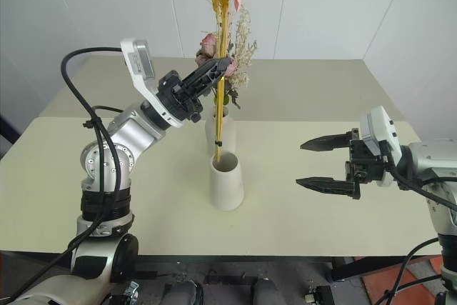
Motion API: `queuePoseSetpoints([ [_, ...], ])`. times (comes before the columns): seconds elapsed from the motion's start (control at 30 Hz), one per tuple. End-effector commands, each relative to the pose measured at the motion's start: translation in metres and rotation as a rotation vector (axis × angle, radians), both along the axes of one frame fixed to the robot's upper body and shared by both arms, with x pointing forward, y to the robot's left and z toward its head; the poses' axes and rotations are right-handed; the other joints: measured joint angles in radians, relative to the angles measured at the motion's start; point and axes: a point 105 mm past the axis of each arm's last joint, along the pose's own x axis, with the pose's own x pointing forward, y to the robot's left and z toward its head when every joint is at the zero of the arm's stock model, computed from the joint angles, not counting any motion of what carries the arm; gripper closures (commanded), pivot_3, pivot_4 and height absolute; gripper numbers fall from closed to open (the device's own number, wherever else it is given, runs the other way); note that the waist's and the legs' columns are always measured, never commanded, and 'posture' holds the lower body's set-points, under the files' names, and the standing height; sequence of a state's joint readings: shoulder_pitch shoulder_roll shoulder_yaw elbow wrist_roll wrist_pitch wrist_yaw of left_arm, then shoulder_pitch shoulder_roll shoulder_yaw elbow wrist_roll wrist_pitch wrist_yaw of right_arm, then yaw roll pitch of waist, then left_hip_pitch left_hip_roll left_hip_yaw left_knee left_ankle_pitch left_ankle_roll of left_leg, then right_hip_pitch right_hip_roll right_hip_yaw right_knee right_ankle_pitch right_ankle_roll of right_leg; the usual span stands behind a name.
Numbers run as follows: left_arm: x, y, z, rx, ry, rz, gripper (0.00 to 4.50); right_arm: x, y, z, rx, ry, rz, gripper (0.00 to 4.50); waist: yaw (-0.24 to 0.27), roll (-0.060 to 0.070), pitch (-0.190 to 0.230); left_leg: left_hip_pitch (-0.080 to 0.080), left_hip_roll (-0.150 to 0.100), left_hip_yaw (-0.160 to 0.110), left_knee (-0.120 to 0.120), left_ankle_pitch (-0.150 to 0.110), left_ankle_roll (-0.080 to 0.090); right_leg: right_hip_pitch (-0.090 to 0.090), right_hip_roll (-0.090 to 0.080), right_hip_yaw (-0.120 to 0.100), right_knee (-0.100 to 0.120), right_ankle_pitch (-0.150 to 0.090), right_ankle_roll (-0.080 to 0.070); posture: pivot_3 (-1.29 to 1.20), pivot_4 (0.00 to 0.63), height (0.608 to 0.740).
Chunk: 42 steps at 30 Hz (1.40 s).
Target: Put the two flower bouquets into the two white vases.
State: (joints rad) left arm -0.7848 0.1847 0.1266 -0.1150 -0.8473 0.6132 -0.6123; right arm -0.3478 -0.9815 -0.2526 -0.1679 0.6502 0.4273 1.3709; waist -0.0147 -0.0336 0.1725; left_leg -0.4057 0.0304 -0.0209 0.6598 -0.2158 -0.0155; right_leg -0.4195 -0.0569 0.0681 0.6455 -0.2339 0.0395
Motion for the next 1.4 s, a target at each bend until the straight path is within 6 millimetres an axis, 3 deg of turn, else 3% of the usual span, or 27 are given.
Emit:
queuePoseSetpoints([
  [0.03, -0.007, -0.008, -0.002, 0.002, -0.03, -0.026, 4.48, -0.006, -0.002, 0.012, -0.002, -0.041, -0.007, 0.0, 0.0, 0.0, 0.0, 0.0, 0.0, 0.0, 0.0, 0.0, 0.0, 0.0, 0.0, 0.0, 0.0, 0.0, 0.0, 0.0, 0.15, 0.74],
  [0.07, -0.009, -0.009, -0.005, 0.009, -0.02, -0.035, 4.48, -0.006, -0.002, 0.012, -0.002, -0.04, -0.009, 0.0, 0.0, 0.0, 0.0, 0.0, 0.0, 0.0, 0.0, 0.0, 0.0, 0.0, 0.0, 0.0, 0.0, 0.0, 0.0, 0.0, 0.15, 0.74],
  [0.17, -0.014, -0.01, -0.013, 0.026, 0.001, -0.061, 3.83, -0.006, -0.002, 0.012, -0.002, -0.038, -0.013, 0.0, -0.001, 0.0, 0.0, 0.0, 0.0, 0.0, 0.0, 0.0, 0.0, 0.0, 0.0, 0.0, 0.0, 0.0, 0.0, 0.0, 0.15, 0.74],
  [0.33, -0.024, 0.002, -0.021, 0.072, -0.005, -0.058, 2.19, -0.006, -0.002, 0.012, -0.001, -0.036, -0.014, 0.0, -0.004, 0.0, 0.0, 0.0, 0.0, 0.0, 0.0, 0.0, 0.0, 0.0, 0.0, 0.0, 0.0, 0.0, 0.0, 0.0, 0.15, 0.74],
  [0.57, -0.056, 0.076, -0.041, 0.291, -0.033, 0.08, 0.03, -0.005, -0.003, 0.009, -0.007, -0.031, -0.016, 0.0, -0.02, 0.0, 0.0, 0.0, 0.002, 0.0, 0.0, 0.0, 0.0, -0.001, 0.001, 0.001, 0.001, 0.0, 0.0, 0.0, 0.15, 0.74],
  [0.73, -0.066, 0.14, -0.055, 0.54, -0.025, 0.296, 0.03, -0.001, -0.004, 0.005, -0.004, -0.018, -0.02, 0.0, -0.024, 0.0, 0.0, 0.001, 0.002, 0.001, 0.0, 0.0, 0.0, 0.0, 0.001, 0.0, 0.001, -0.001, 0.0, 0.0, 0.15, 0.74],
  [0.9, -0.087, 0.175, -0.048, 0.638, -0.044, 0.331, 0.03, 0.005, -0.006, 0.003, 0.022, -0.008, -0.046, 0.0, -0.018, 0.0, 0.0, 0.001, 0.003, 0.002, 0.0, 0.0, 0.0, -0.001, 0.001, 0.0, 0.0, -0.003, 0.001, 0.0, 0.15, 0.74],
  [1.13, -0.109, 0.176, -0.053, 0.661, -0.022, 0.284, 0.03, 0.009, -0.01, -0.002, 0.036, 0.002, -0.083, 0.0, -0.016, 0.0, 0.0, 0.001, 0.003, 0.003, -0.001, 0.0, 0.0, -0.002, 0.001, 0.0, 0.0, -0.003, 0.001, 0.0, 0.15, 0.74],
  [1.4, -0.112, 0.173, -0.056, 0.654, -0.013, 0.298, 0.03, 0.009, -0.012, -0.002, 0.034, 0.003, -0.102, 0.0, -0.015, 0.0, 0.0, 0.001, 0.004, 0.003, -0.001, 0.0, 0.0, -0.002, 0.001, 0.0, 0.0, -0.003, 0.0, 0.0, 0.15, 0.74],
])
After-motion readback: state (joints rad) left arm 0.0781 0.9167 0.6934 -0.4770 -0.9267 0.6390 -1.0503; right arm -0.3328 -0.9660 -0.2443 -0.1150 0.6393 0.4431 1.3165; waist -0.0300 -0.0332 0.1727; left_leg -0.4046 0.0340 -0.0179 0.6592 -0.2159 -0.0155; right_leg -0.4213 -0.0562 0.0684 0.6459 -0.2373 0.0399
